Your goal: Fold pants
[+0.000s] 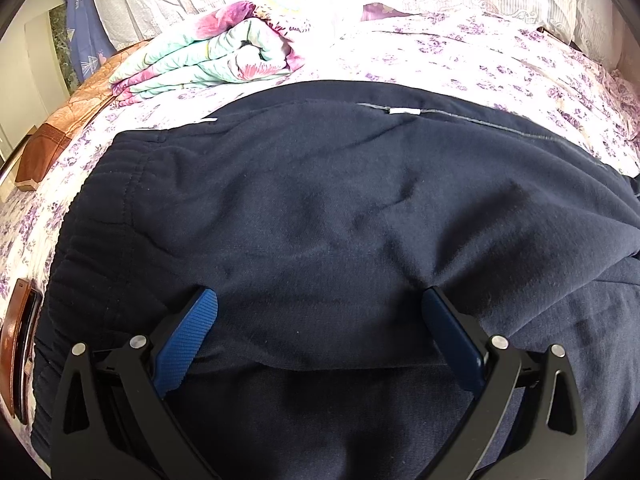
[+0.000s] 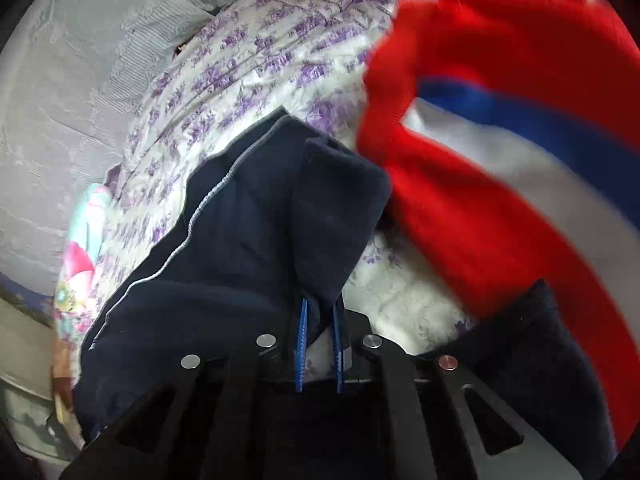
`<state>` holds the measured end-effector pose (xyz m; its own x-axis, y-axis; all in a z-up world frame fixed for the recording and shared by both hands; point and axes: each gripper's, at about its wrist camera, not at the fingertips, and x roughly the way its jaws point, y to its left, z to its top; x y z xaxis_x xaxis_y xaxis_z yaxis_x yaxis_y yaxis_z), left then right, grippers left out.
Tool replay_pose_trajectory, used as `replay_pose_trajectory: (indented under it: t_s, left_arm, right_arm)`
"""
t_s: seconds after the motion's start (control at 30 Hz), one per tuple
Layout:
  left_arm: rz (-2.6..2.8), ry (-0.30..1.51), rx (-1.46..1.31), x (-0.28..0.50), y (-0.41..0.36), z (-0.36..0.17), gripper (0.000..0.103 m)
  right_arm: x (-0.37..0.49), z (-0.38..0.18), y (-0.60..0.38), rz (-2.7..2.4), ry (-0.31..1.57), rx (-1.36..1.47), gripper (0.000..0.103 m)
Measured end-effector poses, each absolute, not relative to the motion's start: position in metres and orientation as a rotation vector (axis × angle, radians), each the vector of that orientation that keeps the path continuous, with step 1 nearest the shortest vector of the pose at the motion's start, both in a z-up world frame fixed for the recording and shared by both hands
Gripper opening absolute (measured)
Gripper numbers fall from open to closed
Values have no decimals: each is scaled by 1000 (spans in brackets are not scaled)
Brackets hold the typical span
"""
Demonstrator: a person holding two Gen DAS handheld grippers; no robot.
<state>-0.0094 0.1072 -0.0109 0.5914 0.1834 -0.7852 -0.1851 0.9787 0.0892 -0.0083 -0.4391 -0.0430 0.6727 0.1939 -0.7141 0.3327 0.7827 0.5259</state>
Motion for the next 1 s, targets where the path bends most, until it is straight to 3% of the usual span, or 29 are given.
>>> replay_pose_trajectory:
  t_s: [0.03, 0.23, 0.37, 0.43, 0.5, 0.6, 0.73, 1.0]
  left_arm:
    - [213, 915, -4, -9, 107, -11, 99]
    - [156, 1008, -90, -3, 121, 12, 98]
    - [190, 889, -103, -24, 145, 46, 98]
    - [260, 909, -86, -27, 164, 45, 98]
    - [285, 995, -97, -23, 184, 26, 98]
    - [303, 1038, -49, -22, 201, 0, 99]
    - [307, 1033, -98, -22, 207, 8, 99]
    - [281, 1004, -117, -88, 219, 12, 99]
  right_arm:
    - [-10, -36, -438, -96, 851, 676, 20]
    - [-39, 42, -411, -235, 614, 413, 43]
    - [-25, 37, -371, -117, 677, 263, 50]
    - [-9, 12, -351, -64, 791, 215, 64]
    - [13, -29, -338, -68, 990, 177, 65]
    - [3, -15, -327, -89, 917, 181, 64]
    - [-23, 32, -292, 17, 776, 190, 64]
    - [-40, 30, -141, 359, 829, 0, 71]
